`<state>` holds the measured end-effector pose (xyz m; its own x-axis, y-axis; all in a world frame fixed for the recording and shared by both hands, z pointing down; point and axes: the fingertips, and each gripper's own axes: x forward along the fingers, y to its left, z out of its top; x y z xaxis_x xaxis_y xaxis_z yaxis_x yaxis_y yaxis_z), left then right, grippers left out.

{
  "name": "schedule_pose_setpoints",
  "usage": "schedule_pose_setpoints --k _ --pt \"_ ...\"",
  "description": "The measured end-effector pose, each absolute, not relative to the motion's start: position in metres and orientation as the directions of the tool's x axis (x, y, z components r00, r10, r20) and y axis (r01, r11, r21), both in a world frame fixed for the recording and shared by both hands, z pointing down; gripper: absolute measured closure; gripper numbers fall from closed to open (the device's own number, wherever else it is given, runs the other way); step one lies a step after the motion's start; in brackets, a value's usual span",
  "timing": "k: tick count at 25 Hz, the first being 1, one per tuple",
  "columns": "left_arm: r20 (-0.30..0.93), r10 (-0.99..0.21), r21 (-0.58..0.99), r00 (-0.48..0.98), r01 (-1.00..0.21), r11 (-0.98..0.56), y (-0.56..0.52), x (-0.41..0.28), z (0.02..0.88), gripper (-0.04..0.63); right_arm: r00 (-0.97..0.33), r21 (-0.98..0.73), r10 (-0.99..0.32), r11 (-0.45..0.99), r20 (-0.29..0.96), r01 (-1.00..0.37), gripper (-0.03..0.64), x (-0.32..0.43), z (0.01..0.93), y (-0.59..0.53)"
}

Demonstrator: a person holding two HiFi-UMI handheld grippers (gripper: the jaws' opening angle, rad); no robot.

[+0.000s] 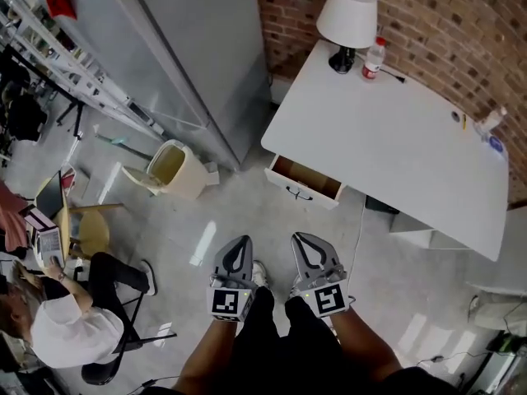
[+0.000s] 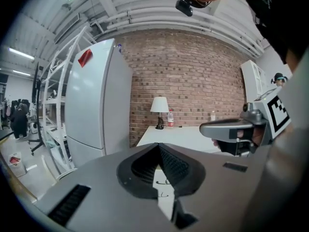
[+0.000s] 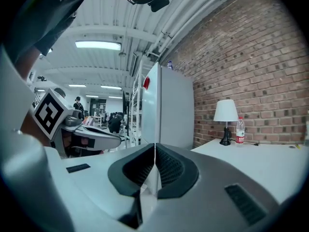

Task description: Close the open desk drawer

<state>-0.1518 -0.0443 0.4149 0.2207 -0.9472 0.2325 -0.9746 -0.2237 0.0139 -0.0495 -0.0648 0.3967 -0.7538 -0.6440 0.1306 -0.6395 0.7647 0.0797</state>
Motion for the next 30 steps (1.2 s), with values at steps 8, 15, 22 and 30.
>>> schedule_pose_setpoints --k 8,15,22,30 --pt "0.291 -0.889 0.016 0.354 -0.931 -0.366 -0.084 -0.145 0.466 0.588 -0.682 0.003 -0.724 0.686 0.099 -0.728 0.588 -0.037 0.414 -0.102" --pt "0.300 -0.848 0.051 0.437 -0.895 -0.444 -0.117 -0.137 0.500 0.588 -0.612 -0.025 -0.784 0.613 0.102 -0.790 0.588 -0.033 0.453 -0.126" --pt "0.306 -0.813 0.075 0.496 -0.864 -0.499 -0.148 -0.122 0.536 0.588 -0.554 -0.043 -0.823 0.553 0.125 -0.832 0.588 -0.024 0.494 -0.140" --pt "0.286 -0.804 0.109 0.521 -0.851 -0.513 -0.167 -0.113 0.591 0.588 -0.519 -0.052 -0.843 0.517 0.145 -0.854 0.588 -0.024 0.547 -0.147"
